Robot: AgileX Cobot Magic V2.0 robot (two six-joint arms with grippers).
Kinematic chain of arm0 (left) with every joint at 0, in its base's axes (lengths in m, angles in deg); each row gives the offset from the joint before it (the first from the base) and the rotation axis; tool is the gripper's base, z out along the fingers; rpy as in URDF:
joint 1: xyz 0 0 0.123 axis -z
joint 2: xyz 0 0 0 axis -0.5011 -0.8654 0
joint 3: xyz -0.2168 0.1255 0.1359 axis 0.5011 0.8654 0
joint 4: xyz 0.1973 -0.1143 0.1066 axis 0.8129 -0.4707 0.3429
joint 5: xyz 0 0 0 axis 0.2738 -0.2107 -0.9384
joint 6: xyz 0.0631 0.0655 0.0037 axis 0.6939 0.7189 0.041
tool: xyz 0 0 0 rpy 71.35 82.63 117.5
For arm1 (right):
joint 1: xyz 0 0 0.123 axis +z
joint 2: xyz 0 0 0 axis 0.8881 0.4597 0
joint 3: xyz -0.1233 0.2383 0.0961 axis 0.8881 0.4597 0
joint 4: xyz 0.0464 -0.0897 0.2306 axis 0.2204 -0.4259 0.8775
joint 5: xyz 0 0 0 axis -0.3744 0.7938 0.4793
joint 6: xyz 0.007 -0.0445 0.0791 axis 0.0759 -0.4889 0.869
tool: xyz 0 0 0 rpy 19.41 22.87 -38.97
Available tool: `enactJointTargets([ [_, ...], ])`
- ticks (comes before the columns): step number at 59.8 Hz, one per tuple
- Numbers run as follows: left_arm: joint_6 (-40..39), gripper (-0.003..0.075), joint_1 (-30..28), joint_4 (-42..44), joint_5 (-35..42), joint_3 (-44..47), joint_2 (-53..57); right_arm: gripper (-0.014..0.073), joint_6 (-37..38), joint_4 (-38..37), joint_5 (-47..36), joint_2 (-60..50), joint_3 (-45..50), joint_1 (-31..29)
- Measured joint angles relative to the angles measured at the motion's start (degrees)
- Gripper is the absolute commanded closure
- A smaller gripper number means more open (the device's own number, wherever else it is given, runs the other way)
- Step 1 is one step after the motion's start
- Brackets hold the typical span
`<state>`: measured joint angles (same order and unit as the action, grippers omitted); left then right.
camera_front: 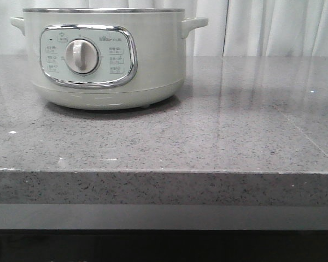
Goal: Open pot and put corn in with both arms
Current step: 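Lift the corn cob with the right gripper and carry it over the pot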
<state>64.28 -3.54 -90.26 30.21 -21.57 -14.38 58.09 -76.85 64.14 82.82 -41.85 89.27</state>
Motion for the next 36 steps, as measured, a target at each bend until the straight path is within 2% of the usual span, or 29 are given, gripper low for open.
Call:
enactJointTargets([
  [14, 0.0, 0.0532, 0.0, 0.0, 0.0, 0.02, 0.0, 0.0252, -0.22, 0.09, -0.89, 8.0, -6.0, 6.41],
  [36, 0.0, 0.0532, 0.0, 0.0, 0.0, 0.02, 0.0, 0.0252, -0.22, -1.1, -2.78, 17.96, -10.26, 7.96],
])
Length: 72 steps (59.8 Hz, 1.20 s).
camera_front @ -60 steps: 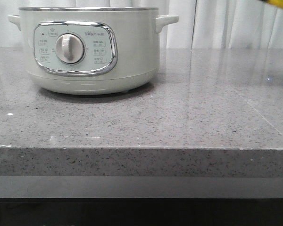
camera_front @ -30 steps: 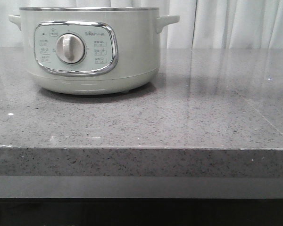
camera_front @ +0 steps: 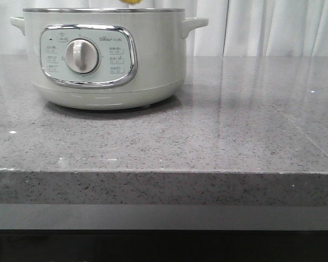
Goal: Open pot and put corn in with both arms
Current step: 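Lift the corn cob with the right gripper and carry it over the pot, then lower the corn into the pot and open the right gripper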
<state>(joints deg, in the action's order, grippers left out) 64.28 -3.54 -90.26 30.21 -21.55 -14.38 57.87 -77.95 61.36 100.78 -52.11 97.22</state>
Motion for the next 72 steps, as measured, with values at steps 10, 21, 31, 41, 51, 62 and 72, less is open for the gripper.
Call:
enactJointTargets([
  [10, 0.0, 0.0532, 0.0, -0.03, 0.0, 0.0, 0.0, 0.0252, 0.0, -3.49, -0.23, 1.92, 0.0, 0.0],
  [21, 0.0, 0.0532, 0.0, -0.03, 0.0, 0.0, 0.0, 0.025, 0.0, -5.25, -0.61, 3.7, 0.0, 0.0],
  [31, 0.0, 0.0532, 0.0, -0.03, 0.0, 0.0, 0.0, 0.0158, 0.0, -5.26, -0.39, 5.09, 0.0, 0.0],
  [41, 0.0, 0.0532, 0.0, -0.03, 0.0, 0.0, 0.0, 0.003, 0.0, -5.36, -0.17, 5.19, 0.0, 0.0],
  [51, 0.0, 0.0532, 0.0, -0.03, 0.1, 0.0, 0.0, 0.0032, 0.0, -5.25, -0.13, 4.52, 0.0, 0.0],
  [62, 0.0, 0.0532, 0.0, -0.03, 0.1, 0.0, 0.0, 0.0032, 1.74, -2.88, 2.53, -0.25, 0.0, 0.0],
  [72, 0.0, 0.0532, 0.0, -0.03, 0.21, 0.0, 0.0, 0.0032, 2.21, -0.15, 2.13, -8.71, 2.75, 0.0],
])
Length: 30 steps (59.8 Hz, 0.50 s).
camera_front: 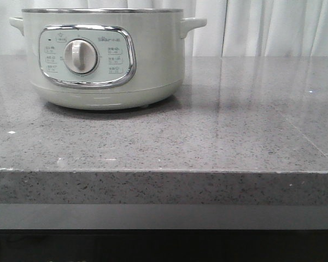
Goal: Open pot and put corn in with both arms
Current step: 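Lower the corn into the pot and open the right gripper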
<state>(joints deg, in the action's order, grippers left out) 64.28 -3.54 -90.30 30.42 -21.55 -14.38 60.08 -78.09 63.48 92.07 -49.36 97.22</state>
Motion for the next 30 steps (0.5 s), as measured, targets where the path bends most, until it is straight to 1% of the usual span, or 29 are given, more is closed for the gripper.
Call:
enactJointTargets([
  [10, 0.0, 0.0532, 0.0, -0.1, 0.0, 0.0, 0.0, 0.0032, 0.02, 0.39, -3.54, -10.79, 9.89, 0.0],
  [25, 0.0, 0.0532, 0.0, -0.1, 0.1, 0.0, 0.0, 0.0032, 0.12, -1.11, -9.82, -27.46, 32.85, 0.0],
  [30, 0.0, 0.0532, 0.0, -0.1, 0.1, 0.0, 0.0, 0.0032, 0.12, -1.45, -11.67, -32.22, 39.1, 0.0],
])
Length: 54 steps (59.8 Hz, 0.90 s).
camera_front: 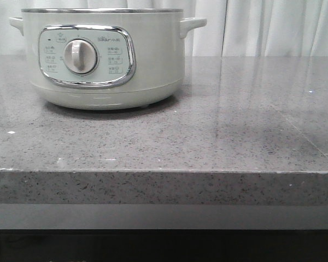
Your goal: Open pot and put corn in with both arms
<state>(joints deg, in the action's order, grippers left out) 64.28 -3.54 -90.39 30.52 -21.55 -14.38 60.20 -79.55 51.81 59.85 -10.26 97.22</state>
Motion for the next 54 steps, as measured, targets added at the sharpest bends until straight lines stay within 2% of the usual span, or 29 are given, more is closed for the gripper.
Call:
enactJointTargets([
  [12, 0.0, 0.0532, 0.0, 0.0, 0.0, 0.0, 0.0, 0.0032, 0.0, 0.0, -2.02, -11.53, 13.47, 0.0],
  [27, 0.0, 0.0532, 0.0, 0.0, 0.0, 0.0, 0.0, 0.0032, 0.0, 0.0, -2.13, -22.65, 24.13, 0.0],
  [40, 0.0, 0.0532, 0.0, 0.0, 0.75, 0.0, 0.0, 0.0032, 0.0, 0.0, -2.0, -27.71, 26.82, 0.0],
  [54, 0.0, 0.0532, 0.0, -1.75, 10.54, 0.0, -3.65, 0.0032, 0.0, 0.0, -2.0, -28.34, 26.86, 0.0],
])
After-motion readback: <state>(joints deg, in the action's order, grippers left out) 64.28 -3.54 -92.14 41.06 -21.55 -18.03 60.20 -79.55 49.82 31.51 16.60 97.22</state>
